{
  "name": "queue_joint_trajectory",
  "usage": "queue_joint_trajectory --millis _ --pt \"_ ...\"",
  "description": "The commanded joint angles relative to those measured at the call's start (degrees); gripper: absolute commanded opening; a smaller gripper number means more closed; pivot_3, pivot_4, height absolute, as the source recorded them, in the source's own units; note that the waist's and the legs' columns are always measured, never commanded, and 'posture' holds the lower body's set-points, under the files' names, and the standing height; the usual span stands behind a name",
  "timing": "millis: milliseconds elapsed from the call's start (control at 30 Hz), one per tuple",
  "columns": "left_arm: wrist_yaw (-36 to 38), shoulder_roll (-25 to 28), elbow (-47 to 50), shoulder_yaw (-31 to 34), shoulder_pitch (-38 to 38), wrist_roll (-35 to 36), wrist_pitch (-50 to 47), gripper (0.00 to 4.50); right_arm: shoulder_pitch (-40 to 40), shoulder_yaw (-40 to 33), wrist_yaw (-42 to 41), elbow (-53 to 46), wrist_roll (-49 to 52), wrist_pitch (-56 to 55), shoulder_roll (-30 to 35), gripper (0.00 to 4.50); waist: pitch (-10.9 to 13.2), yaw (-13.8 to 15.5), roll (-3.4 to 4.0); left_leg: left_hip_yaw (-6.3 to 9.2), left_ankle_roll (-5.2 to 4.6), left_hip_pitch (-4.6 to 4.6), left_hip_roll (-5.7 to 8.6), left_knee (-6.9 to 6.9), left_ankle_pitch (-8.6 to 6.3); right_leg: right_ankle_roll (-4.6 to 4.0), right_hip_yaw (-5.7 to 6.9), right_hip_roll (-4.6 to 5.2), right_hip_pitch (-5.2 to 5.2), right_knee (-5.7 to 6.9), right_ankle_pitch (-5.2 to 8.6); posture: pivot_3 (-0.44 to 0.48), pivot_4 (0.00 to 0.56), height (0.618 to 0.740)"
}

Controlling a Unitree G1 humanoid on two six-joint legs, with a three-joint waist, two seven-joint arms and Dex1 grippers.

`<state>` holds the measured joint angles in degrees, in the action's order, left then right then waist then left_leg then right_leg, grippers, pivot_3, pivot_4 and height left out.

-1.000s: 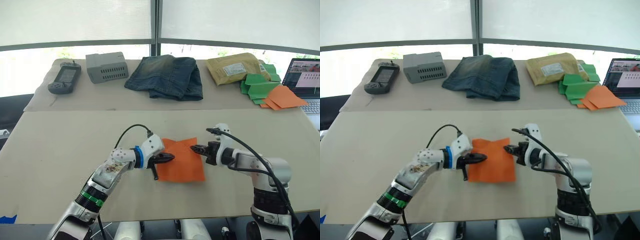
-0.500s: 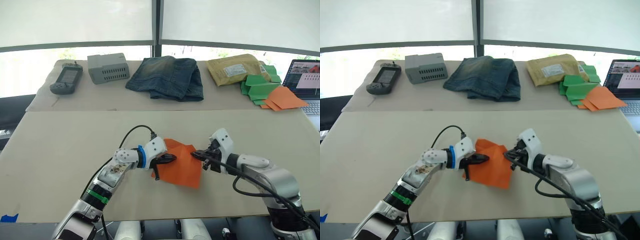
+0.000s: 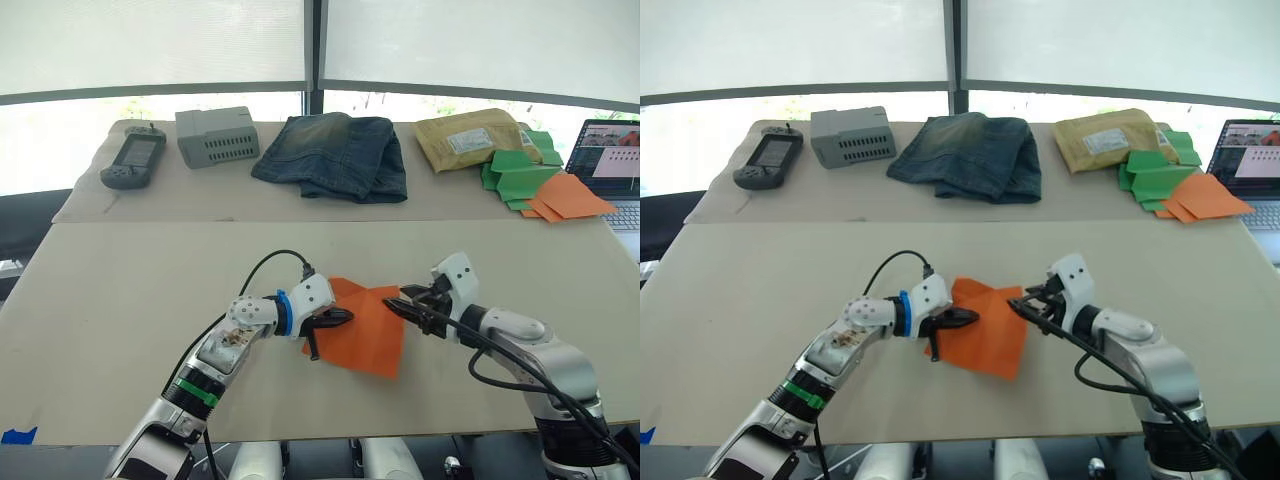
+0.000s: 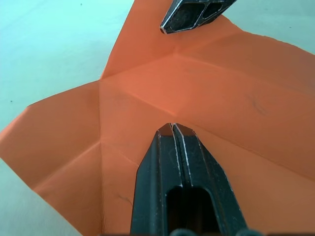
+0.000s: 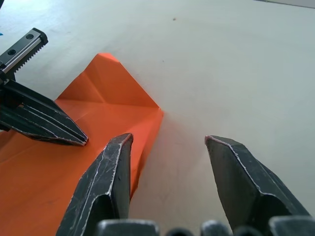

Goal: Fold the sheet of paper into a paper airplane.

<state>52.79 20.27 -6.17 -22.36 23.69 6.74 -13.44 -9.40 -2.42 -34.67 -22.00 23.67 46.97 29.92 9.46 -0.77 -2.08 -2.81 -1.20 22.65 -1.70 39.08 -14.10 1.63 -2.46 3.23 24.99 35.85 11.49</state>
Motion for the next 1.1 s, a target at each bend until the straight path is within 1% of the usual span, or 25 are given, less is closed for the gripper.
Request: queue_joint_trajectory --millis 33,167,200,300,400,533,700,867,967,1100 --pt "0.58 0.55 -1.51 -0.98 -0.93 -1.6 -0.62 0.0 0.74 1.53 -0.38 -5.34 -0.76 -1.78 1.88 1.5 0.0 0.0 0.0 0.0 0.0 -0.01 0.0 0.0 0.0 0.0 0.0 0.0 0.0 0.0 0.0 0.0 0.15 0.722" --pt "0.98 0.57 -1.54 -0.77 -0.72 -1.34 -1.01 0.0 3.1 8.36 -1.05 -10.59 -7.91 -8.72 6.54 0.13 -0.01 -0.02 0.01 0.01 0.0 0.01 0.0 -0.02 0.0 -0.02 0.02 -0.01 0.01 -0.01 0.02 0.0 0.15 0.722" --pt "1.11 0.55 -1.62 -0.74 -0.65 -1.3 -1.08 0.0 3.57 9.91 -1.01 -10.96 -10.14 -11.02 7.63 0.06 0.0 -0.02 0.01 -0.01 0.0 0.01 0.01 -0.02 0.0 -0.01 0.01 0.0 0.02 -0.01 0.02 0.0 0.15 0.722" --pt "1.62 0.49 -1.7 -0.65 -0.36 -0.99 -1.44 0.0 4.68 15.64 -0.31 -9.87 -20.31 -21.32 11.86 0.06 0.0 -0.02 0.0 -0.04 0.0 0.0 0.02 0.0 0.0 0.0 0.0 0.02 0.02 -0.03 0.02 0.0 0.15 0.722" --pt "2.53 0.71 -1.37 -0.7 0.24 -0.76 -2.0 0.0 5.7 21.53 2.04 -5.99 -32.67 -33.18 15.85 0.06 -0.01 0.02 -0.01 -0.09 0.0 -0.01 0.03 0.0 0.0 0.0 0.02 0.02 0.02 -0.03 0.03 0.0 0.15 0.722" --pt "3.91 0.91 0.23 0.86 1.53 1.46 -5.46 0.0 5.57 24.4 5.79 -0.06 -42.08 -43.49 16.42 0.06 -0.01 0.0 -0.01 -0.13 0.0 0.0 0.02 -0.01 0.0 -0.03 0.02 0.0 0.04 -0.02 0.04 0.0 0.15 0.722" --pt "4.52 0.88 3.25 5.09 3.79 6.03 -11.63 0.0 5.49 24.49 7.42 5.57 -46.21 -50.03 14.75 0.06 0.01 0.03 -0.04 -0.15 0.0 0.0 0.03 0.05 0.0 0.0 0.0 0.01 0.03 0.0 0.02 0.0 0.15 0.722" --pt "2.42 -1.89 3.77 7.47 6.66 8.25 -14.83 0.0 4.94 24.49 7.45 8.86 -48.36 -53.79 13.14 0.06 0.01 -0.03 -0.07 -0.14 0.0 -0.01 0.02 0.09 0.0 0.01 -0.01 0.0 0.01 0.01 0.0 0.0 0.15 0.722" --pt "1.67 -3.6 2.61 6.12 8.16 6.96 -14.24 0.0 4.58 24.16 7.06 9.9 -48.8 -54.6 11.97 0.06 0.01 -0.13 -0.09 -0.14 0.0 -0.09 0.03 0.11 0.01 0.02 -0.02 0.0 -0.07 0.02 -0.01 0.0 0.15 0.722" --pt "-0.31 -6.77 -1.3 3.38 10.67 4.07 -12.79 0.0 4.67 23.99 6.93 10.5 -49.43 -55.41 10.8 0.06 0.01 -0.22 -0.1 -0.14 0.0 -0.24 0.0 0.1 0.0 0.0 -0.05 -0.05 -0.19 0.05 0.0 0.0 0.15 0.722"
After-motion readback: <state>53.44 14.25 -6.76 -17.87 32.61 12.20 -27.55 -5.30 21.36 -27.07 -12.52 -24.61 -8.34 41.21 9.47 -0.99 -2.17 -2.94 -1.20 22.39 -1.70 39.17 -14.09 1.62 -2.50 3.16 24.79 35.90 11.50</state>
